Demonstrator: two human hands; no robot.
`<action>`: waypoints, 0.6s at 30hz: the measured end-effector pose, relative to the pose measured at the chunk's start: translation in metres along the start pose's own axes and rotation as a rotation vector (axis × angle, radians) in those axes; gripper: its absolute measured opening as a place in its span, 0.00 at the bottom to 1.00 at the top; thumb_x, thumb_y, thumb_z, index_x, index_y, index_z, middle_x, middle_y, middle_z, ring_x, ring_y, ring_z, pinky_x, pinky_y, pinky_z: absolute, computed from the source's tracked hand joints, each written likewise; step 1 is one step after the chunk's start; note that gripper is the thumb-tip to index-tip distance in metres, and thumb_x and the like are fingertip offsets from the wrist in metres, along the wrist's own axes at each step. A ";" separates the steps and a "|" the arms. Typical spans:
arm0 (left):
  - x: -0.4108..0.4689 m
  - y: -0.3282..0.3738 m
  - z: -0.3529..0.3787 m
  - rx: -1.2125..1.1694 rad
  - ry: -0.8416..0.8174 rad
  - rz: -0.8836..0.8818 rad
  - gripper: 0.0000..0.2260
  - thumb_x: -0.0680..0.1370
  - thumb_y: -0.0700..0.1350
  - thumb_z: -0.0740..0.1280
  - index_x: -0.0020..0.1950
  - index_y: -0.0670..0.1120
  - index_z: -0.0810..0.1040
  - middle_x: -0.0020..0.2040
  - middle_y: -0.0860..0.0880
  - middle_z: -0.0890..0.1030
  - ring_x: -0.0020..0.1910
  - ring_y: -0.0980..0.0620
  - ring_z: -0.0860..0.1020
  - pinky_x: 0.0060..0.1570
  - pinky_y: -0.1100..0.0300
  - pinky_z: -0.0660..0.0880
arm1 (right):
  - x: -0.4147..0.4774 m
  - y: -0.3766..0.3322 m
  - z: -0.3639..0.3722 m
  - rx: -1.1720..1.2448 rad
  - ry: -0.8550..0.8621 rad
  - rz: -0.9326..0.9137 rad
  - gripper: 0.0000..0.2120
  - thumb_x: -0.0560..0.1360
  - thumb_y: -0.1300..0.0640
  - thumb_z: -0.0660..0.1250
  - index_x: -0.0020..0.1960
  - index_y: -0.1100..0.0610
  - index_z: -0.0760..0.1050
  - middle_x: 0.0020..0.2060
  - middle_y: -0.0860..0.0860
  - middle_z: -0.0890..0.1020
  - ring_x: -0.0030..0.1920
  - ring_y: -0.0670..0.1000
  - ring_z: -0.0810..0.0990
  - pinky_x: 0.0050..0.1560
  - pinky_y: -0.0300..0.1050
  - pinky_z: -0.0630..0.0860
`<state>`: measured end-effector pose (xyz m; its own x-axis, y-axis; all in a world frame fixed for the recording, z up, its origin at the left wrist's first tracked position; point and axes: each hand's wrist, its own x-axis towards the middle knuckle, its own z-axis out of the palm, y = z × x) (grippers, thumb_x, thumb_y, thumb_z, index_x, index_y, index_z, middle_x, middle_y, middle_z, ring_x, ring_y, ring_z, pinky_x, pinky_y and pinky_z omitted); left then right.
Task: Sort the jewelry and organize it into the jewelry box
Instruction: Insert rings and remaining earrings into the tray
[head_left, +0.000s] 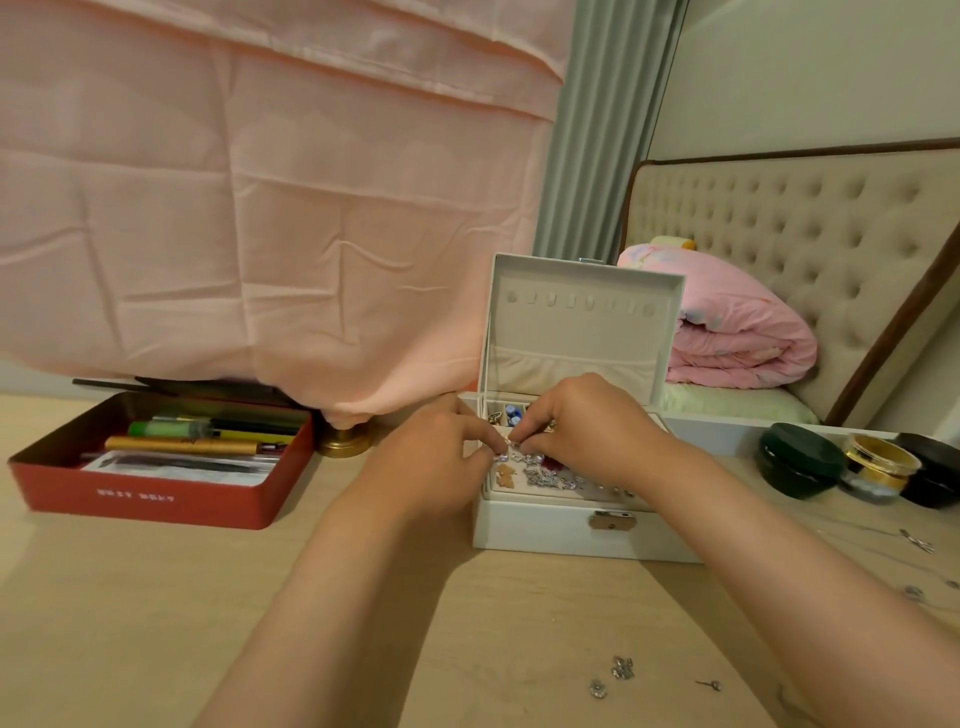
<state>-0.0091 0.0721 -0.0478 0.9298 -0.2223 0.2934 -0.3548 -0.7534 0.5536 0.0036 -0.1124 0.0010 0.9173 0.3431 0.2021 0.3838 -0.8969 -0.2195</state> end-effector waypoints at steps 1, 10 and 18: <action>0.000 0.000 0.000 -0.011 -0.008 0.000 0.09 0.79 0.50 0.65 0.53 0.61 0.83 0.55 0.58 0.73 0.54 0.58 0.72 0.57 0.54 0.73 | 0.000 0.000 0.000 -0.016 0.001 -0.007 0.06 0.74 0.51 0.75 0.49 0.41 0.86 0.33 0.37 0.82 0.33 0.38 0.76 0.45 0.41 0.77; 0.001 0.002 0.001 0.004 0.002 -0.006 0.09 0.79 0.49 0.65 0.52 0.61 0.83 0.55 0.58 0.73 0.55 0.59 0.71 0.57 0.53 0.73 | 0.002 0.001 0.001 -0.034 -0.020 0.012 0.06 0.74 0.52 0.75 0.48 0.42 0.86 0.40 0.41 0.86 0.37 0.39 0.80 0.41 0.40 0.75; 0.000 0.001 0.001 0.002 0.005 0.006 0.09 0.78 0.49 0.65 0.52 0.61 0.83 0.55 0.58 0.73 0.56 0.58 0.72 0.58 0.53 0.73 | 0.007 -0.003 -0.004 -0.087 -0.069 -0.016 0.07 0.74 0.55 0.75 0.48 0.44 0.86 0.42 0.43 0.87 0.41 0.42 0.83 0.48 0.45 0.81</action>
<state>-0.0091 0.0706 -0.0473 0.9272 -0.2237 0.3005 -0.3601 -0.7533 0.5503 0.0084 -0.1090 0.0069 0.9173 0.3737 0.1379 0.3910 -0.9108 -0.1324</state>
